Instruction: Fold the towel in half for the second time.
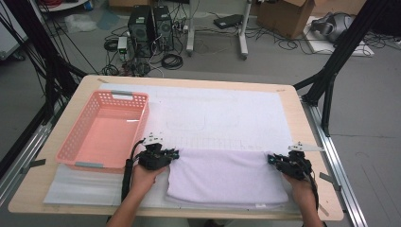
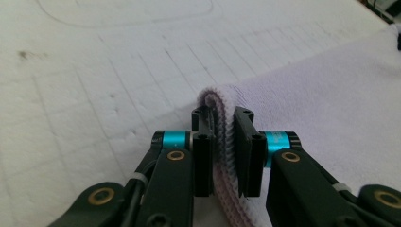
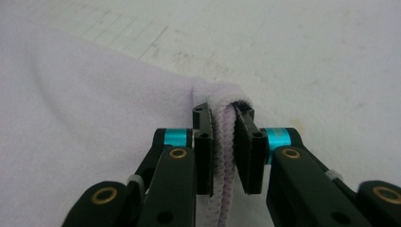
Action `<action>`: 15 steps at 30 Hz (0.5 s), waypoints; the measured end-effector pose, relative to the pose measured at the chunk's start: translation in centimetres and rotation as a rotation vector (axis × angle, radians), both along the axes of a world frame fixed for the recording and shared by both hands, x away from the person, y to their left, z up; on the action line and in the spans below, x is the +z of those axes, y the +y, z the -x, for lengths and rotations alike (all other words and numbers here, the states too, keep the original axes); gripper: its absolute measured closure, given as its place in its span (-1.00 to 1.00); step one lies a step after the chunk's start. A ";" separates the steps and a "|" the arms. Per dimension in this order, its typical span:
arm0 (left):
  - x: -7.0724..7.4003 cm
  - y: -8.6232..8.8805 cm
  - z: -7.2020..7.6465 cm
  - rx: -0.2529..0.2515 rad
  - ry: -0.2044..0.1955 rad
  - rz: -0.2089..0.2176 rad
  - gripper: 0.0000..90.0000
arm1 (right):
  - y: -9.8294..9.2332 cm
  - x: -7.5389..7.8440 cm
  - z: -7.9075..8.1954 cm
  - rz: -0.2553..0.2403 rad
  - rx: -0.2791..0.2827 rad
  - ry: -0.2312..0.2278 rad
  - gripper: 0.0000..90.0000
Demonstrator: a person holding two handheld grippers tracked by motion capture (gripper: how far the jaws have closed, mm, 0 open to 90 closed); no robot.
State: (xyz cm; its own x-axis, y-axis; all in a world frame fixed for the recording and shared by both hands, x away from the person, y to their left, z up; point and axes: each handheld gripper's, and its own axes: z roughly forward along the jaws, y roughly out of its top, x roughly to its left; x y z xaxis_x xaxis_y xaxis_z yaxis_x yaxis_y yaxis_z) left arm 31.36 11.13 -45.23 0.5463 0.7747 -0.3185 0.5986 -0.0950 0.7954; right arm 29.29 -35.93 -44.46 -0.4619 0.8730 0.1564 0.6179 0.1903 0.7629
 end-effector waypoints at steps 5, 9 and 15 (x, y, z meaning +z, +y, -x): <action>0.0 0.2 -1.0 0.042 0.008 0.031 0.80 | -0.7 0.4 -0.7 -0.072 -0.060 -0.038 0.78; 1.0 -0.3 -2.0 0.059 -0.032 0.024 0.81 | -0.6 0.4 -1.3 -0.050 -0.083 -0.056 0.78; 2.0 -0.8 -4.4 0.082 -0.039 -0.003 0.88 | -0.6 0.9 -3.0 -0.042 -0.117 -0.076 0.78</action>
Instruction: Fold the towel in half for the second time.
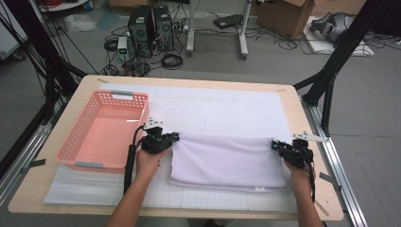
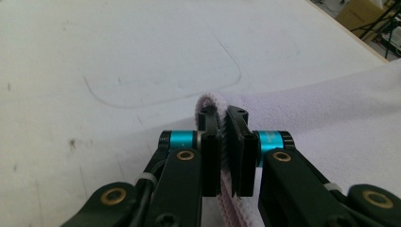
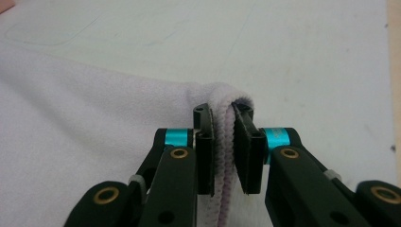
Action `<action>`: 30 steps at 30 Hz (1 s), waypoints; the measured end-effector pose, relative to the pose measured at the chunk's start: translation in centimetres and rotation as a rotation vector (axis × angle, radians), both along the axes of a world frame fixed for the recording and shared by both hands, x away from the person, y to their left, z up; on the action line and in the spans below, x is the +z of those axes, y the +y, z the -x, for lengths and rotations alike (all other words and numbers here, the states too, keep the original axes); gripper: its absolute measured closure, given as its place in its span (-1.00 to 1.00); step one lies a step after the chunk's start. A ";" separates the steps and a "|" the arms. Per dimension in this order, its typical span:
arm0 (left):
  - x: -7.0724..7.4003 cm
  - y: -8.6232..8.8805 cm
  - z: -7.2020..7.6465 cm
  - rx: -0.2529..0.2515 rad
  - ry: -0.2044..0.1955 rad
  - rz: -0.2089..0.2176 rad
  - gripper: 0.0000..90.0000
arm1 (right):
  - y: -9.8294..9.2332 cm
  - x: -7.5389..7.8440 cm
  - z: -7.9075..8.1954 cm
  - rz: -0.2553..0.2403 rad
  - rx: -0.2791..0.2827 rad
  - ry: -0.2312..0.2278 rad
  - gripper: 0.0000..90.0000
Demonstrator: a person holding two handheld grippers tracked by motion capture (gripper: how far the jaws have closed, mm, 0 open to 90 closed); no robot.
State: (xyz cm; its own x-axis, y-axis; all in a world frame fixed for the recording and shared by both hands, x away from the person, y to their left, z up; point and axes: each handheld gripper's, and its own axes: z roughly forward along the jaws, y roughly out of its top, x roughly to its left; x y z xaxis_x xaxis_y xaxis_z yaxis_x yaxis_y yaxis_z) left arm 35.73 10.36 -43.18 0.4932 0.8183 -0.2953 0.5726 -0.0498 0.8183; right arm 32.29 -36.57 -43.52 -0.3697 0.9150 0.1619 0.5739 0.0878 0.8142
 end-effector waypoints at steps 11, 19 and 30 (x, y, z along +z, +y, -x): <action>-0.4 -0.2 -2.2 0.059 -0.013 -0.057 0.60 | 1.0 0.0 -2.8 0.021 -0.046 0.011 0.75; 0.2 0.3 0.2 -0.027 -0.020 -0.035 0.21 | -0.2 0.7 -1.6 0.003 -0.091 0.006 0.25; -0.3 0.7 4.9 -0.132 0.027 -0.015 0.16 | -0.7 0.6 4.2 0.020 0.018 0.027 0.26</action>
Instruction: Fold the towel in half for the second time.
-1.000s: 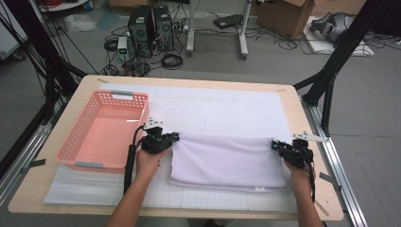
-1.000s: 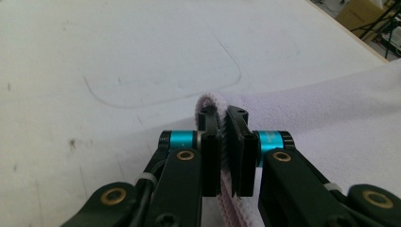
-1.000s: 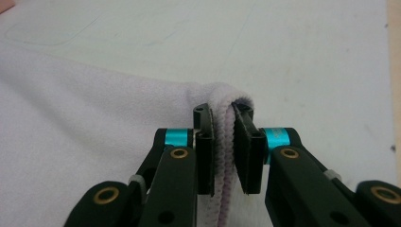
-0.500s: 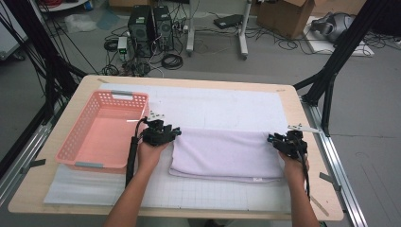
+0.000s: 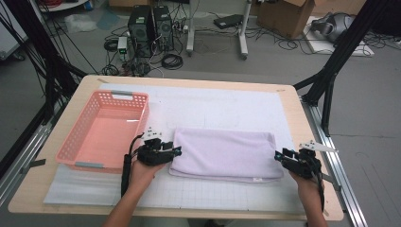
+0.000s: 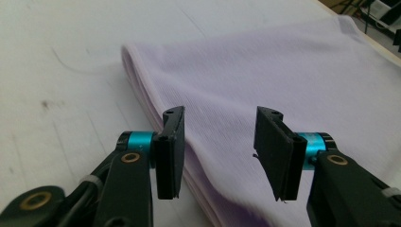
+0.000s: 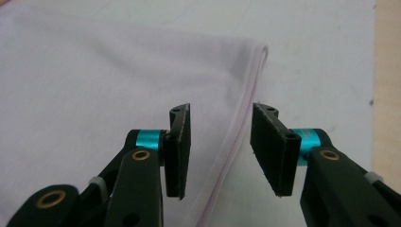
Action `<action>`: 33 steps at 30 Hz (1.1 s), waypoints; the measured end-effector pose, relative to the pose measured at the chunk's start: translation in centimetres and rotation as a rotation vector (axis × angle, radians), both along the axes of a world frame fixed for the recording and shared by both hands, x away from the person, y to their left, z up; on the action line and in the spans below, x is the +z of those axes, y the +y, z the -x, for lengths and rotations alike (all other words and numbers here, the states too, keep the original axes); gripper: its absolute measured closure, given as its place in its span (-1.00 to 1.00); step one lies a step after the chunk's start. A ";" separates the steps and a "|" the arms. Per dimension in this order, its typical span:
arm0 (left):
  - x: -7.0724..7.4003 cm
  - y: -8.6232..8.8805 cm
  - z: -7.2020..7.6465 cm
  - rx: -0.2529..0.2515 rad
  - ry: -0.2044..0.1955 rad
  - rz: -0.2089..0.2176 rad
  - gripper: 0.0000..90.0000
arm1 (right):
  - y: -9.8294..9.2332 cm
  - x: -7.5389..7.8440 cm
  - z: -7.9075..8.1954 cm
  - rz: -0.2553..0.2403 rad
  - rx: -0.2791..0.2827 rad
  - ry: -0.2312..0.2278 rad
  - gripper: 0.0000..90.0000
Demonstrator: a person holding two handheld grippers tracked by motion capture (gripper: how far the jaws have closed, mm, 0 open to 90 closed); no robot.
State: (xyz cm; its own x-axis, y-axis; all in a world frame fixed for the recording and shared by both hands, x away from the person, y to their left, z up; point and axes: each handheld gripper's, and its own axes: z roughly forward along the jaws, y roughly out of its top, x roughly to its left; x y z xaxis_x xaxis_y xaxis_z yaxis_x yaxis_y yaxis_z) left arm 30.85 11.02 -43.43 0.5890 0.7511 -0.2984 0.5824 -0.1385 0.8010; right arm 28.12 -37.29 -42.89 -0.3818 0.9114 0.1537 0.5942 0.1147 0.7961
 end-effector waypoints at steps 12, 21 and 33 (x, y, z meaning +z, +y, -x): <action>-1.0 0.5 2.7 -0.021 0.028 -0.050 0.90 | -0.7 -1.0 3.3 -0.057 0.062 0.122 0.87; -0.8 1.5 4.1 -0.033 0.020 -0.023 0.91 | -0.7 0.0 4.8 -0.052 0.078 0.098 0.89; -0.4 1.8 4.1 -0.017 -0.081 0.001 0.08 | -1.5 0.0 5.0 -0.013 0.006 0.036 0.00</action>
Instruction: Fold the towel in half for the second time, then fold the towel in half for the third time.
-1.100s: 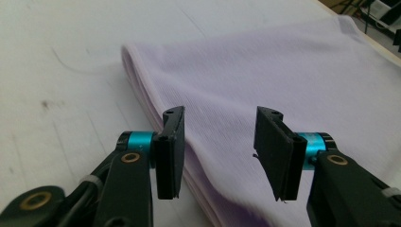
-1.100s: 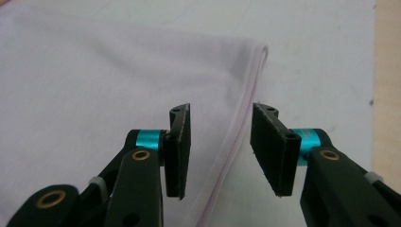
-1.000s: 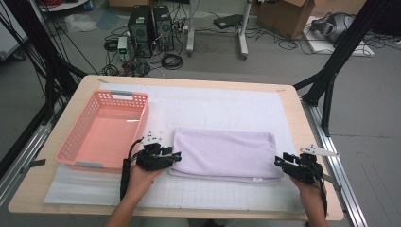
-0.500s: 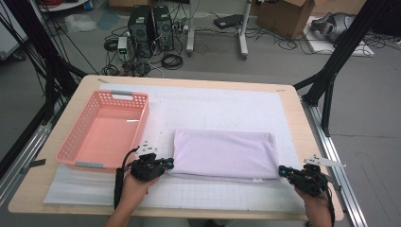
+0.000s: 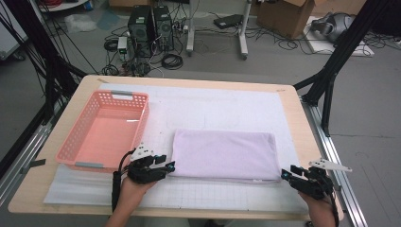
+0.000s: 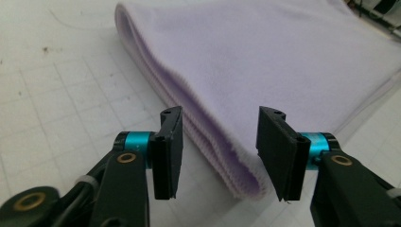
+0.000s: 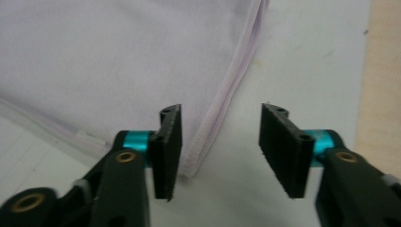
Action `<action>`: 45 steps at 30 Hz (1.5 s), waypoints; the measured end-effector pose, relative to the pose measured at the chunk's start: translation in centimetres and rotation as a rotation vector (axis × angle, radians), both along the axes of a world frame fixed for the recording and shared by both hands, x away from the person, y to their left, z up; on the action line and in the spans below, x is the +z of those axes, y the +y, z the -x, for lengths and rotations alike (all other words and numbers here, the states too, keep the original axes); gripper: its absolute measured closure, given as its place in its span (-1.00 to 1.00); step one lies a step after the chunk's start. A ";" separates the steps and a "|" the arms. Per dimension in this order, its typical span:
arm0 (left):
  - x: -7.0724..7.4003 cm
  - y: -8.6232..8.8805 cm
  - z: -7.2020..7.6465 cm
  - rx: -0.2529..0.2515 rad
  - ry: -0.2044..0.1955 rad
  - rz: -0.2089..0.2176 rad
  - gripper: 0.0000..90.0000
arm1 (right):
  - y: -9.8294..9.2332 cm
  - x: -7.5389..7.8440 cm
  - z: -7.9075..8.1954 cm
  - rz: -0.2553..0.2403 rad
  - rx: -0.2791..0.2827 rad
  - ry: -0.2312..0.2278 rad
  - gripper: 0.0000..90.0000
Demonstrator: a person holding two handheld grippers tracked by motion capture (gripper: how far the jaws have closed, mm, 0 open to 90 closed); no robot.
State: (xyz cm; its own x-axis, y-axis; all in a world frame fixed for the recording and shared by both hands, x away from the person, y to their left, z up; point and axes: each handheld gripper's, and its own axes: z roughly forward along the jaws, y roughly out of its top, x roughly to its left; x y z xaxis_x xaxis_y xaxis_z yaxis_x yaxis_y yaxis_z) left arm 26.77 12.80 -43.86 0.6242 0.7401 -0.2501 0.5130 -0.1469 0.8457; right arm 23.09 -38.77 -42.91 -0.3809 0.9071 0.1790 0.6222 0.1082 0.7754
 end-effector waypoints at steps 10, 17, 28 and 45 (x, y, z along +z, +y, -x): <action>0.9 0.2 0.3 -0.010 -0.093 0.094 -0.24 | 0.5 1.6 0.9 -0.001 0.038 -0.183 -0.40; 1.2 0.0 0.3 0.000 -0.126 0.116 -0.53 | 0.6 1.9 1.1 0.020 0.043 -0.229 -0.55; 1.1 -0.5 0.4 -0.036 -0.139 0.098 -0.50 | 0.8 1.6 0.9 0.025 0.076 -0.222 -0.60; 0.4 -0.6 0.2 -0.018 -0.081 0.044 -0.41 | 0.8 1.1 0.6 0.011 0.078 -0.193 -0.60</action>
